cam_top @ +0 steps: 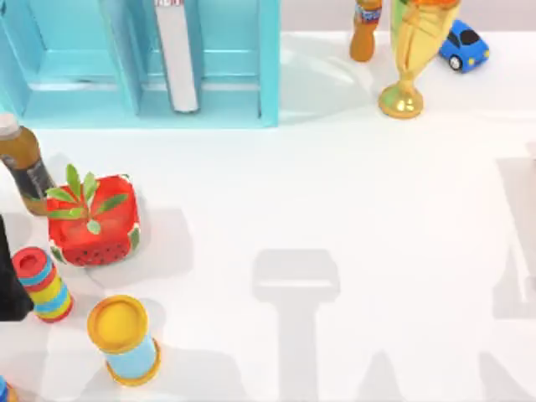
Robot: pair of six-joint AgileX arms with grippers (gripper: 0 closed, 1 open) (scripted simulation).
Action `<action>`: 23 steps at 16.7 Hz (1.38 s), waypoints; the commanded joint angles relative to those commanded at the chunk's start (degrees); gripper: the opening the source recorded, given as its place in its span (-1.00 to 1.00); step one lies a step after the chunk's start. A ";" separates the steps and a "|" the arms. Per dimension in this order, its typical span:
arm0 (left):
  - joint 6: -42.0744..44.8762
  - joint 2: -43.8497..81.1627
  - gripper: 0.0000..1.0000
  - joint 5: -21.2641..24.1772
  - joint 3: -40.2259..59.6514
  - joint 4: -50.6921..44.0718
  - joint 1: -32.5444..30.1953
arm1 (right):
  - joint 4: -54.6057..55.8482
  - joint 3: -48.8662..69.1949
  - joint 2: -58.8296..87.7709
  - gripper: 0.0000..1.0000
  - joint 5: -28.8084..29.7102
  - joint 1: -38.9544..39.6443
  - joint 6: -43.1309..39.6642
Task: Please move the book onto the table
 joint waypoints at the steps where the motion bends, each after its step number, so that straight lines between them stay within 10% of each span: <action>1: 0.00 0.00 1.00 0.00 0.00 0.00 0.00 | 0.00 0.00 0.00 1.00 0.00 0.00 0.00; 9: -1.22 16.88 1.00 -3.28 7.78 11.78 -4.82 | 0.00 0.00 0.00 1.00 0.00 0.00 0.00; 23: -2.05 103.43 1.00 -16.91 37.65 56.82 -22.59 | 0.00 0.00 0.00 1.00 0.00 0.00 0.00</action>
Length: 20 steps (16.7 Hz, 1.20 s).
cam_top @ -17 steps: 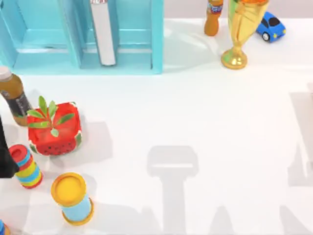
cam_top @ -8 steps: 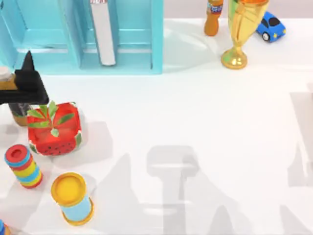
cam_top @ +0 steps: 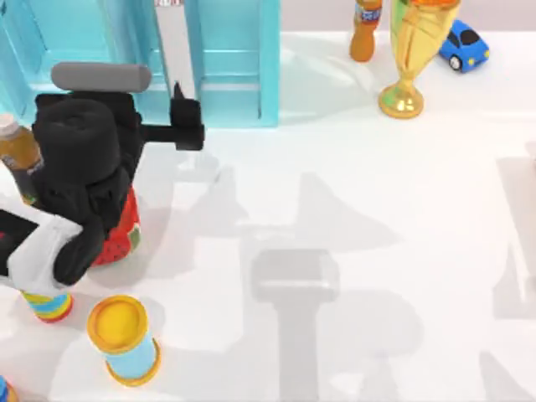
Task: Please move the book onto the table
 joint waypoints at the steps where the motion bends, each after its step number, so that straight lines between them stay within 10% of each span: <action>1: 0.11 4.46 1.00 -0.85 1.92 2.75 -0.90 | 0.00 0.00 0.00 1.00 0.00 0.00 0.00; 20: 0.78 24.13 1.00 -3.72 21.09 6.01 -2.29 | 0.00 0.00 0.00 1.00 0.00 0.00 0.00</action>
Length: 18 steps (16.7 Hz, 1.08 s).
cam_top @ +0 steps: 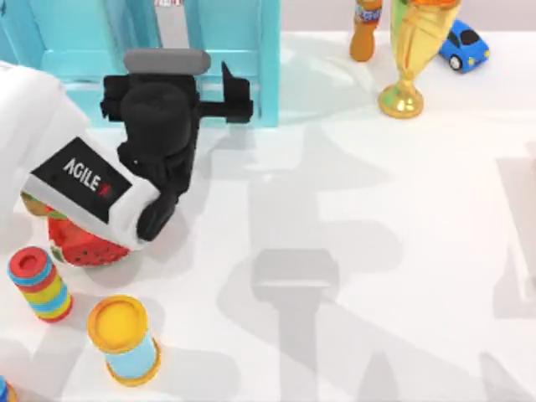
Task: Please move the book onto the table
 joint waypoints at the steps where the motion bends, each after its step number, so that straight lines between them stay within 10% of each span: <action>1: 0.02 1.24 1.00 0.36 2.36 -1.12 0.34 | 0.00 0.00 0.00 1.00 0.00 0.00 0.00; 13: 0.32 8.39 1.00 3.94 13.65 -5.20 3.86 | 0.00 0.00 0.00 1.00 0.00 0.00 0.00; 18: 0.32 8.39 0.25 3.94 13.65 -5.20 3.86 | 0.00 0.00 0.00 1.00 0.00 0.00 0.00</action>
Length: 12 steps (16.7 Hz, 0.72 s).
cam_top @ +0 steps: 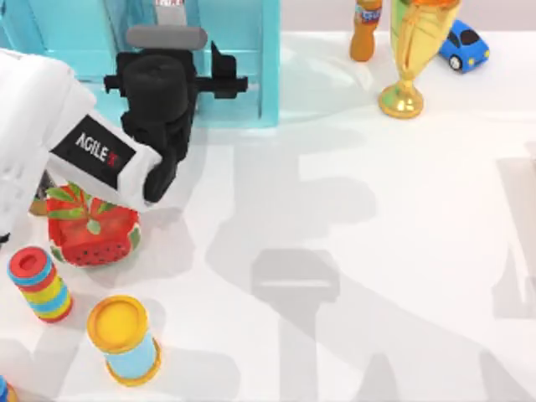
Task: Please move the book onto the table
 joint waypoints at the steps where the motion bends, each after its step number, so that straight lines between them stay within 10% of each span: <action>1: 0.00 0.00 0.10 0.00 0.00 0.00 0.00 | 0.00 0.00 0.00 1.00 0.00 0.00 0.00; 8: 0.00 0.00 -0.96 0.00 0.00 0.00 0.00 | 0.00 0.00 0.00 1.00 0.00 0.00 0.00; 12: 0.00 0.00 -1.00 0.00 0.00 0.00 0.00 | 0.00 0.00 0.00 1.00 0.00 0.00 0.00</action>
